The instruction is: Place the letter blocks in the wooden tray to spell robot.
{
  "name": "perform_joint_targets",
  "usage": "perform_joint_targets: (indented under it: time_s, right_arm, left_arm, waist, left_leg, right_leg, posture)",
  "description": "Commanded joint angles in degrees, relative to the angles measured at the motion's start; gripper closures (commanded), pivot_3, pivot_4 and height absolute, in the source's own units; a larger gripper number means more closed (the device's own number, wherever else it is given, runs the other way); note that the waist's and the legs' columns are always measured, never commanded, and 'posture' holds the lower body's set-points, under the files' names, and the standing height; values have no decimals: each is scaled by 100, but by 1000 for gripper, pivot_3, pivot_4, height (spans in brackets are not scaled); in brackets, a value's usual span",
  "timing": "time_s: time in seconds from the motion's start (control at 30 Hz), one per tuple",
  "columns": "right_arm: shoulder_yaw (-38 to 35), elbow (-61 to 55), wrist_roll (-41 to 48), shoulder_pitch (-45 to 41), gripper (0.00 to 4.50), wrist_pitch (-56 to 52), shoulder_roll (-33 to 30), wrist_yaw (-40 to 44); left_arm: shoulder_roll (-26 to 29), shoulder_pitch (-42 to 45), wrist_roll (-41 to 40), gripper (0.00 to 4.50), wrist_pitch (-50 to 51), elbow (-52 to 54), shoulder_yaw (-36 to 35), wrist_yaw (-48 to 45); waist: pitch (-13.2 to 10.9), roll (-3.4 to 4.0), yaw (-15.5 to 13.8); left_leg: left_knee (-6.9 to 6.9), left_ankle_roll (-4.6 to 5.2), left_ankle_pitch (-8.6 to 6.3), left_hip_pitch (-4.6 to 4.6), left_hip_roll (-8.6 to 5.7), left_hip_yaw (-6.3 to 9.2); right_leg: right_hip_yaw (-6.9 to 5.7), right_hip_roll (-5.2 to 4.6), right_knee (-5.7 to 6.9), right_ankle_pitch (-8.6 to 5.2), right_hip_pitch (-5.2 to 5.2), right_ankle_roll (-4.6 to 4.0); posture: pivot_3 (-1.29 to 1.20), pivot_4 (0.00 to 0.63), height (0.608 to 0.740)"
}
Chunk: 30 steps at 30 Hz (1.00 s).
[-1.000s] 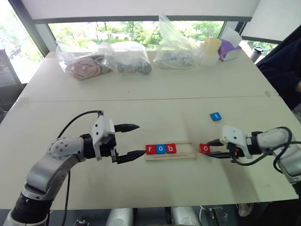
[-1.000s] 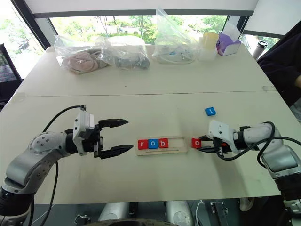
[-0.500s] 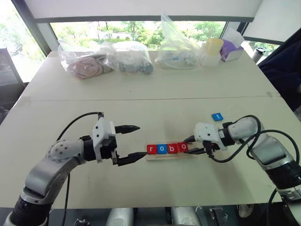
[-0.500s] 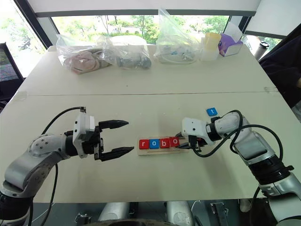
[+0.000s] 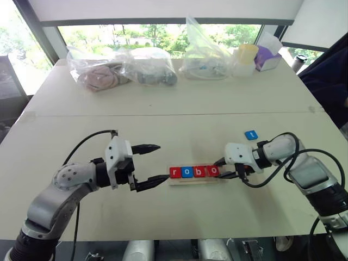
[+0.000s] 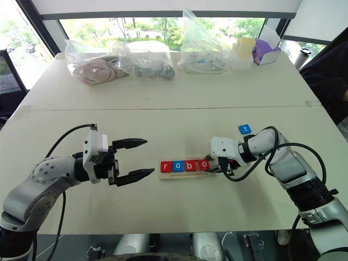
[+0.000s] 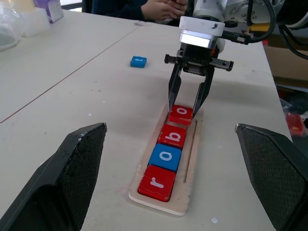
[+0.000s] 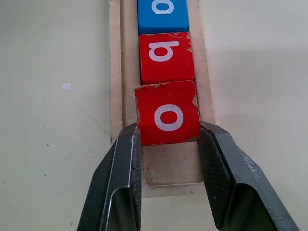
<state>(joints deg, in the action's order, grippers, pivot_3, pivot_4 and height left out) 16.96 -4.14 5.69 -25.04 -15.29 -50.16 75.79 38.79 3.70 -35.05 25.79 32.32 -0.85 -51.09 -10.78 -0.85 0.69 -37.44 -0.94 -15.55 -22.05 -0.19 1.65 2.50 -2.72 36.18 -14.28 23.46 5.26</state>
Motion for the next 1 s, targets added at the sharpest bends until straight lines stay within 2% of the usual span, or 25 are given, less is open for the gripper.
perform_joint_targets:
  time_s: [0.03, 0.1, 0.17, 0.33, 0.5, 1.0]
  right_arm:
    - [-17, -80, -21, -133, 3408, -13, 53, 10]
    - [-5, -75, -33, -149, 3408, -18, 74, 2]
    - [-3, -65, -46, -165, 2357, -44, 102, -3]
    - [-41, -130, -14, -199, 57, -120, 95, 52]
    - [-240, -121, 114, -393, 57, -301, 136, -32]
    - [-209, 647, -292, -521, 57, 339, 108, -250]
  left_arm:
    - [1, 33, -48, 0, -58, 168, -81, 21]
    - [-3, 39, -50, 0, -54, 175, -79, 36]
    - [-7, 41, -53, 0, -51, 176, -78, 51]
    - [-15, 64, -58, 0, -41, 167, -77, 83]
    - [-19, 70, -54, 0, -46, 158, -68, 95]
    - [-54, 153, -41, 0, -46, 108, -14, 63]
  waist:
    - [0, 0, 0]
    - [0, 0, -1]
    - [0, 0, -1]
    - [0, 0, -3]
    - [0, 0, 1]
    - [0, 0, 4]
  left_leg:
    - [0, 0, 0, 0, 0, 0]
    - [0, 0, 0, 0, 0, 0]
    - [0, 0, 0, 0, 0, 0]
    - [0, 0, 0, 0, 0, 0]
    - [0, 0, 0, 0, 0, 1]
    - [0, 0, 0, 0, -1, -1]
  right_leg:
    - [0, 0, 0, 0, 0, 0]
    - [0, 0, 0, 0, 0, 0]
    - [0, 0, 0, 0, 0, 0]
    - [0, 0, 0, 0, 0, 0]
    - [0, 0, 1, 0, 0, 0]
    - [0, 0, 1, 0, 0, 0]
  posture:
    - [0, 150, 740]
    - [0, 150, 740]
    - [0, 150, 740]
    - [0, 150, 740]
    - [0, 150, 740]
    - [0, 150, 740]
